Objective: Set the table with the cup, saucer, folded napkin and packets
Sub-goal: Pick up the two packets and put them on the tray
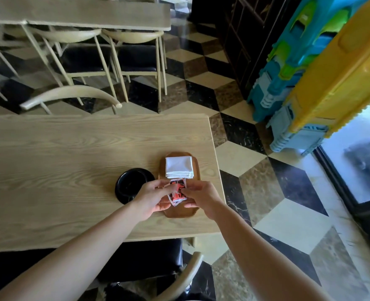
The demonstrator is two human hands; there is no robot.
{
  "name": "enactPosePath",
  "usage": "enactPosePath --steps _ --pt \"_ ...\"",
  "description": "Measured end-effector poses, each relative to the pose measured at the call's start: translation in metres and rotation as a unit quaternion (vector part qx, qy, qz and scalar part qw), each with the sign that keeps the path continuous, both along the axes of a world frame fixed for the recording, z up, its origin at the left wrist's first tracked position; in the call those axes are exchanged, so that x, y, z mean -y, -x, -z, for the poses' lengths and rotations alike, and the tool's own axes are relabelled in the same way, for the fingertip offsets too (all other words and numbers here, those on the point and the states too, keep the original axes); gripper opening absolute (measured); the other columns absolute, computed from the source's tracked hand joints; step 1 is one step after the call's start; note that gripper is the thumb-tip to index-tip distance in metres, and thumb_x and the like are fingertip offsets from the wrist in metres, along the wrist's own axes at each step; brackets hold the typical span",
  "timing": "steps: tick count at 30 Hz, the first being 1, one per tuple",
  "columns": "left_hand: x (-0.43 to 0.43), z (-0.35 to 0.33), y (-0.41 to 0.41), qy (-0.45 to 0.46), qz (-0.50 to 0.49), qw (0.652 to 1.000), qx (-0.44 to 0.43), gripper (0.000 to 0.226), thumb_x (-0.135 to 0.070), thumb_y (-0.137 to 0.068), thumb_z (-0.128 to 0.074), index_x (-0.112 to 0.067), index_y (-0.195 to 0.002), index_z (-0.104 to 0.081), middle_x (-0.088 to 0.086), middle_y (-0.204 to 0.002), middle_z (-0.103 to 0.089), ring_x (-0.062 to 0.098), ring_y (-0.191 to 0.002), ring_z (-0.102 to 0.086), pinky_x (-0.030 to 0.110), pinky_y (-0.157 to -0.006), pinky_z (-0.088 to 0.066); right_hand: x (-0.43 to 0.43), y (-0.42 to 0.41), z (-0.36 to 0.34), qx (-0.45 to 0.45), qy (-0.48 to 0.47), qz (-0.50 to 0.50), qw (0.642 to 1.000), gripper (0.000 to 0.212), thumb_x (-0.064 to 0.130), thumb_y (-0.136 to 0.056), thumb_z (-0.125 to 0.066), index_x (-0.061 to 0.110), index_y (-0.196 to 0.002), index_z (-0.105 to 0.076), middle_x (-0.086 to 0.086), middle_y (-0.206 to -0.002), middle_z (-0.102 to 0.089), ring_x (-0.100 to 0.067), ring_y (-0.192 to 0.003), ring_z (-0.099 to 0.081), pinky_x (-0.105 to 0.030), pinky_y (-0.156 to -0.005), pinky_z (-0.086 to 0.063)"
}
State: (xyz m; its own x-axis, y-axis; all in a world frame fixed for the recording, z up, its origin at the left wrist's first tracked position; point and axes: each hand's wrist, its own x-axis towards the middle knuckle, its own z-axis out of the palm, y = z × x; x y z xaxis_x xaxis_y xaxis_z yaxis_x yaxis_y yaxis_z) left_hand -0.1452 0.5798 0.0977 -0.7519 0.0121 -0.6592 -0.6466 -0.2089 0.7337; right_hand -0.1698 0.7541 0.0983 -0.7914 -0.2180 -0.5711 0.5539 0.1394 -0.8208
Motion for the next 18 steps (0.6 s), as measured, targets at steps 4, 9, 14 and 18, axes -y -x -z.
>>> enactPosePath --steps 4,9,14,18 --pt "0.007 0.001 0.005 -0.03 0.008 0.999 0.008 0.022 -0.008 -0.081 -0.073 -0.01 -0.102 -0.066 0.017 -0.096 -0.07 0.029 -0.079 -0.068 0.038 -0.072 -0.054 0.001 0.007 0.001 0.014 0.013 0.05 0.999 0.015 0.003 -0.084 -0.071 0.004 -0.099 -0.07 -0.015 -0.094 -0.074 -0.029 -0.083 -0.074 -0.039 -0.071 -0.063" --pt "0.01 0.004 0.008 -0.084 -0.088 0.992 0.017 0.022 0.018 -0.083 -0.055 -0.003 -0.091 -0.052 0.027 -0.103 -0.065 0.037 -0.088 -0.069 0.044 -0.073 -0.059 0.003 0.014 -0.004 0.029 0.048 0.084 0.995 0.011 0.003 -0.087 -0.067 0.0 -0.098 -0.068 -0.017 -0.097 -0.074 -0.031 -0.088 -0.074 -0.035 -0.072 -0.063" --pt "0.011 0.007 0.008 -0.117 -0.121 0.986 0.014 0.03 0.02 -0.085 -0.049 0.003 -0.109 -0.055 0.029 -0.111 -0.062 0.041 -0.102 -0.065 0.044 -0.078 -0.06 0.01 0.012 0.003 0.038 0.052 0.076 0.995 0.011 0.001 -0.087 -0.066 -0.001 -0.098 -0.068 -0.02 -0.098 -0.073 -0.031 -0.085 -0.074 -0.034 -0.071 -0.063" --pt "0.015 0.004 0.005 -0.076 -0.078 0.994 0.009 0.026 0.014 -0.084 -0.057 -0.002 -0.102 -0.064 0.021 -0.101 -0.067 0.033 -0.093 -0.066 0.039 -0.072 -0.058 0.012 0.012 0.004 0.015 0.011 0.048 0.999 0.007 0.005 -0.086 -0.069 0.006 -0.093 -0.07 -0.015 -0.093 -0.075 -0.027 -0.082 -0.075 -0.035 -0.069 -0.062"
